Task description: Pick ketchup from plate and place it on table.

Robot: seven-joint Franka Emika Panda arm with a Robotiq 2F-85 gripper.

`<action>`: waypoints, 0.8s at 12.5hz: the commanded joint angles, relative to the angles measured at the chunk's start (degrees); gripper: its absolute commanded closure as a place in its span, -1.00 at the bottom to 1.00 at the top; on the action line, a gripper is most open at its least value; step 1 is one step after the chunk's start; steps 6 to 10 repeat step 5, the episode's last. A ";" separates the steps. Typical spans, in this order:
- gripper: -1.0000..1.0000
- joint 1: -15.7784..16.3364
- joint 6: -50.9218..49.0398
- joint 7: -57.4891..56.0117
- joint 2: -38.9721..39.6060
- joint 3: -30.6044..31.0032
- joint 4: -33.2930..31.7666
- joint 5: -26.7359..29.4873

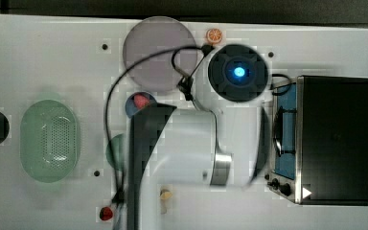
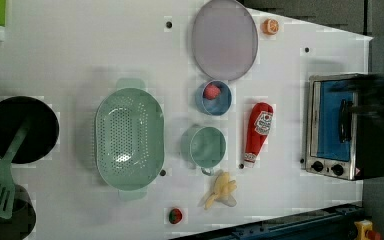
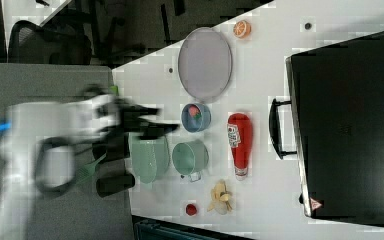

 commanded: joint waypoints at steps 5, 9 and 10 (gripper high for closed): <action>-1.00 0.20 -14.34 18.02 -4.67 0.95 8.50 0.04; -1.00 0.20 -14.34 18.02 -4.67 0.95 8.50 0.04; -1.00 0.20 -14.34 18.02 -4.67 0.95 8.50 0.04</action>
